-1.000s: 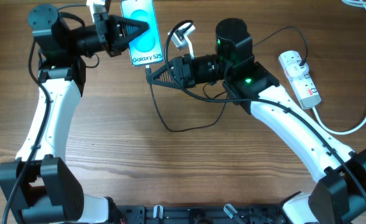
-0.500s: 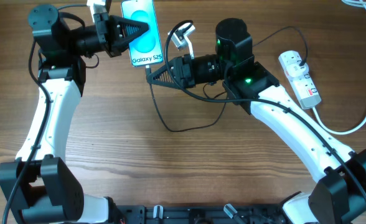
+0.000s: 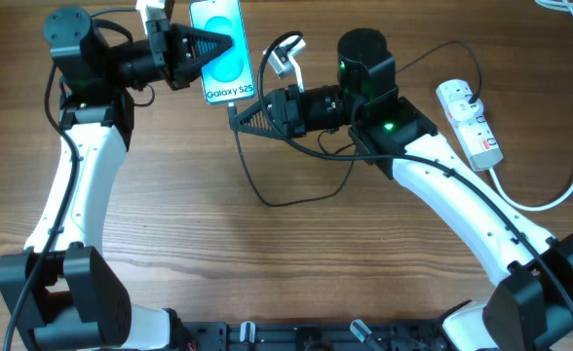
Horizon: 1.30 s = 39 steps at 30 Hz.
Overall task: Plug charger to phone and switch on socket
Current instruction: 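Keep the phone and inserted cable plug steady with both grippers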
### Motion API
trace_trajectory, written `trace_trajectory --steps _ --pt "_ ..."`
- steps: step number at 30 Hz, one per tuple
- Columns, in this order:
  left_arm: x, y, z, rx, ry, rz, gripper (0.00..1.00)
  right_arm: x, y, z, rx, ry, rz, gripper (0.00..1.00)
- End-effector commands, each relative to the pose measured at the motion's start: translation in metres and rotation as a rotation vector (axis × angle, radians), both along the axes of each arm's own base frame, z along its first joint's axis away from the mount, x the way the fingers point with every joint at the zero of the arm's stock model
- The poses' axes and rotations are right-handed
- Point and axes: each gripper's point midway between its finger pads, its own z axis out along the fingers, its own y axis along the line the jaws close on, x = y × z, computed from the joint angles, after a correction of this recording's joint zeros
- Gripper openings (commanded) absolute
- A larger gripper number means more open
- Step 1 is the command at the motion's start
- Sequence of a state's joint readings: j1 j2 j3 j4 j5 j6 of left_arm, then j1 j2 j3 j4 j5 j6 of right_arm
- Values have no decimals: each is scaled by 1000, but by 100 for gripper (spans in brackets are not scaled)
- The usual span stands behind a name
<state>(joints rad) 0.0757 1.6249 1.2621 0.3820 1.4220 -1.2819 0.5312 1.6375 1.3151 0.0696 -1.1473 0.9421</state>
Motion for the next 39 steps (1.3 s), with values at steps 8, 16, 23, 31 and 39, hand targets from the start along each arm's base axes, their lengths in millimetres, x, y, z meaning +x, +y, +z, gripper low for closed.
trace_trajectory --steps 8,16,23,31,39 --pt "-9 -1 11 14 -80 -30 4 5 -2 -1 -2 21 -13 4" --pt "-11 -1 11 14 -80 -42 4 6 -2 0 0 22 -16 4" --pt "-12 -2 11 14 -80 -50 4 8 -3 3 9 25 -22 4" --pt "-5 0 11 2 -29 -5 4 9 -5 -1 -7 52 -26 4" --pt "-7 -1 11 2 -29 -19 4 9 -5 -2 -8 51 -30 4"
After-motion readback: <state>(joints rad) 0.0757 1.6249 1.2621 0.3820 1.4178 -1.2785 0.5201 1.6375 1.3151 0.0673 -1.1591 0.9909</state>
